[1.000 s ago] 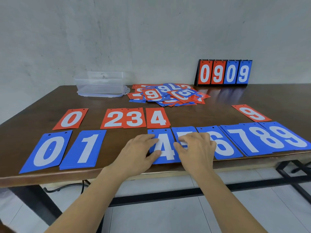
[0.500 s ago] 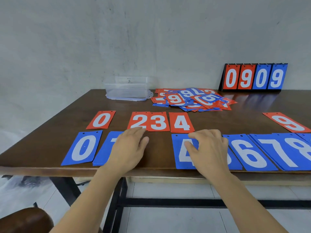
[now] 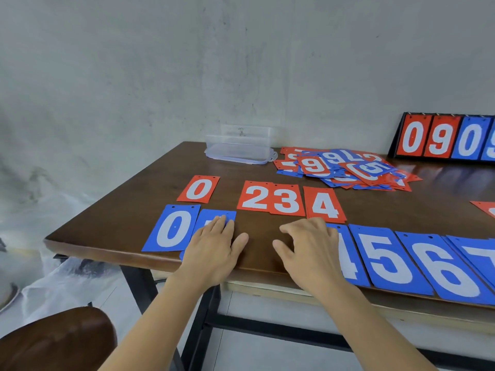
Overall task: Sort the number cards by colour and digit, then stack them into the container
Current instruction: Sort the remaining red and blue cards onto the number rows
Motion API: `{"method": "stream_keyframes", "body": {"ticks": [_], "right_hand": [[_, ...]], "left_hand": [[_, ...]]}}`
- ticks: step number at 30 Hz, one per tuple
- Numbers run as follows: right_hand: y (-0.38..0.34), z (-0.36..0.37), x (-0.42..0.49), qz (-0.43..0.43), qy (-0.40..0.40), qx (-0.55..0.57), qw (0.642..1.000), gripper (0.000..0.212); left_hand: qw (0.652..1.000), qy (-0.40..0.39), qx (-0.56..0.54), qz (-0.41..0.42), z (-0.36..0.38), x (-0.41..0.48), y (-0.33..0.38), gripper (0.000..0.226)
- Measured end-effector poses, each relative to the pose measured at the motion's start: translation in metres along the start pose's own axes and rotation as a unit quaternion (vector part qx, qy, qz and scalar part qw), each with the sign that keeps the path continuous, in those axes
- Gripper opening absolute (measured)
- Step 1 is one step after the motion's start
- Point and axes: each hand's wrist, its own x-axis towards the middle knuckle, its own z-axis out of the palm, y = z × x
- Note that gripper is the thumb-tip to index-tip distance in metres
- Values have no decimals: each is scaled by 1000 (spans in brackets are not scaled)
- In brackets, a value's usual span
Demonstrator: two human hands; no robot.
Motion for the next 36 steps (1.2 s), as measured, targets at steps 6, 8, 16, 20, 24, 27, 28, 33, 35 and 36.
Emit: {"method": "stream_keyframes", "body": {"ticks": [6,8,16,20,24,27,28,33,35,36], "right_hand": [[11,-12,18,10,-24,-45,999,43],[14,-15,29,7,-47,-81,996,46],[16,5,63,-24,-169,-129,977,62],[23,9,65,-7,-173,-148,974,66],[23,10,64,1,-170,-152,974,69],[21,9,64,-5,-169,-149,974,69],[21,7,65,-9,-164,-143,976,68],[27,-9,65,-11,-128,-125,984,65],[29,-14,65,0,-133,-126,983,65],[30,-15,65,5,-138,-127,982,66]], "left_hand": [[999,23,-16,20,-11,18,7,63],[999,18,-5,38,-16,31,13,61],[995,-51,65,60,-16,69,21,60],[993,-56,76,65,-18,68,17,59],[993,-51,84,66,-18,69,20,58],[993,-37,83,69,-18,72,21,54],[994,-30,79,70,-20,74,19,53],[996,13,85,0,-34,96,-20,51],[994,-14,93,-51,-35,105,-42,56],[993,-30,89,-69,-35,108,-50,60]]}}
